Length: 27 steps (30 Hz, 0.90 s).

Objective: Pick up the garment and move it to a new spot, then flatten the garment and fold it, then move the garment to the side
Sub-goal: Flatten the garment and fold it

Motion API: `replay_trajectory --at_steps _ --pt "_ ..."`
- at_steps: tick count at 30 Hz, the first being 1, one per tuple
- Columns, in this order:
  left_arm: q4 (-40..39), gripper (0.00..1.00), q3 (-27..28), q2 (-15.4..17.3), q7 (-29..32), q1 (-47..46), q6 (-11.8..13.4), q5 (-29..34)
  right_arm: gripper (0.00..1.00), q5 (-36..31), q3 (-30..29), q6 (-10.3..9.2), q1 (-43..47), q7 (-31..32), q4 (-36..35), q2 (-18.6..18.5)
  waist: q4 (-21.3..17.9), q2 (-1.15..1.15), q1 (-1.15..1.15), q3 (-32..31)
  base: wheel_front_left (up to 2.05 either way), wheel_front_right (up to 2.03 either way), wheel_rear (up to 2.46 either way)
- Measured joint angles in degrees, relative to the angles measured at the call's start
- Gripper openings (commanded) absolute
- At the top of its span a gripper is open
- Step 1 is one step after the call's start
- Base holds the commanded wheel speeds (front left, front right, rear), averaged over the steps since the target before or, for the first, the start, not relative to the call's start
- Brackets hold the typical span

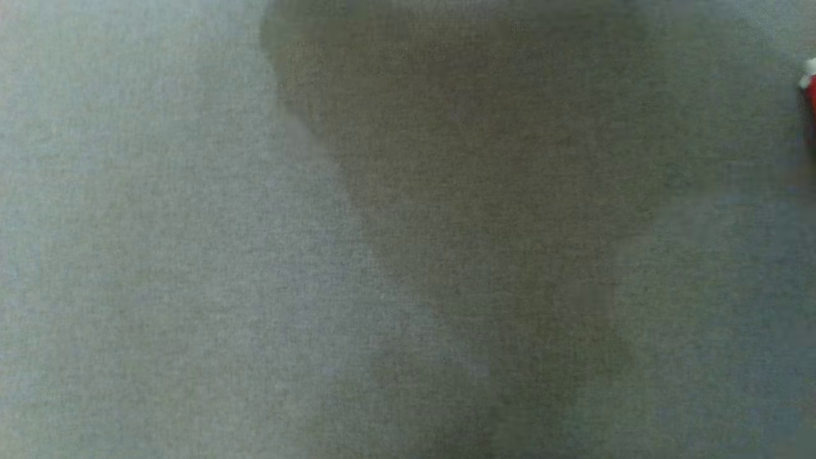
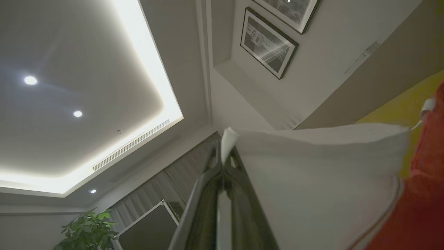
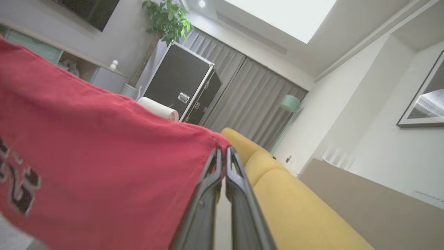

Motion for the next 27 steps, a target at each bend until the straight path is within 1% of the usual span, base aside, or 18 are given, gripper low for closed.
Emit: replay_trajectory --at_steps 4,8,10,14,18,20,21,24,27 --pt "-4.2 0.0 -0.3 0.5 -0.1 4.8 -1.3 -1.3 0.0 0.5 2.1 0.0 0.7 -1.0 2.8 -0.2 0.7 0.0 0.0 2.3 0.0 0.0 0.0" --pt "-7.2 0.0 -1.3 1.0 -0.1 14.8 -2.0 -2.9 0.0 1.0 3.5 0.0 3.0 -2.2 5.5 -0.3 1.8 0.0 0.0 3.6 0.0 0.0 0.0" --pt "-8.8 0.0 -1.3 1.6 -0.1 20.3 -2.0 -3.7 0.0 1.8 3.4 0.0 5.9 -2.7 6.8 -0.1 2.2 0.0 0.0 3.8 0.0 0.0 0.0" --pt "-13.5 0.0 -0.2 2.7 -0.1 32.0 -1.9 -4.4 0.0 3.1 1.2 0.0 14.3 -3.2 8.3 1.8 1.9 0.0 -0.02 2.6 0.0 0.0 0.0" --pt "-18.5 0.0 0.1 2.8 -0.1 45.8 -0.2 -4.0 0.0 2.6 -3.5 0.0 25.5 -3.2 4.5 2.3 1.5 0.0 -0.02 0.2 0.0 0.0 0.0" --pt "-20.7 0.0 0.1 3.6 -0.1 53.1 0.6 -3.7 0.0 1.8 -6.1 0.0 32.1 -3.2 1.8 2.5 1.3 0.0 -0.03 -1.2 0.0 0.0 0.0" --pt "-20.7 0.0 0.1 3.6 -0.1 53.1 0.6 -3.7 0.0 1.8 -6.1 0.0 32.1 -3.2 1.8 2.5 1.3 0.0 -0.03 -1.2 0.0 0.0 0.0" --pt "-23.2 0.0 0.1 4.7 -0.1 62.5 1.1 -3.2 0.0 0.5 -9.9 0.0 42.0 -3.2 -2.2 3.1 0.7 0.0 -0.03 -3.4 0.0 0.0 0.0" --pt "-24.8 0.0 -0.5 5.6 -0.1 69.5 1.7 -1.7 0.0 -1.1 -13.7 0.0 51.1 -3.2 -6.2 3.6 0.3 0.01 -0.03 -5.6 0.0 0.0 0.0"
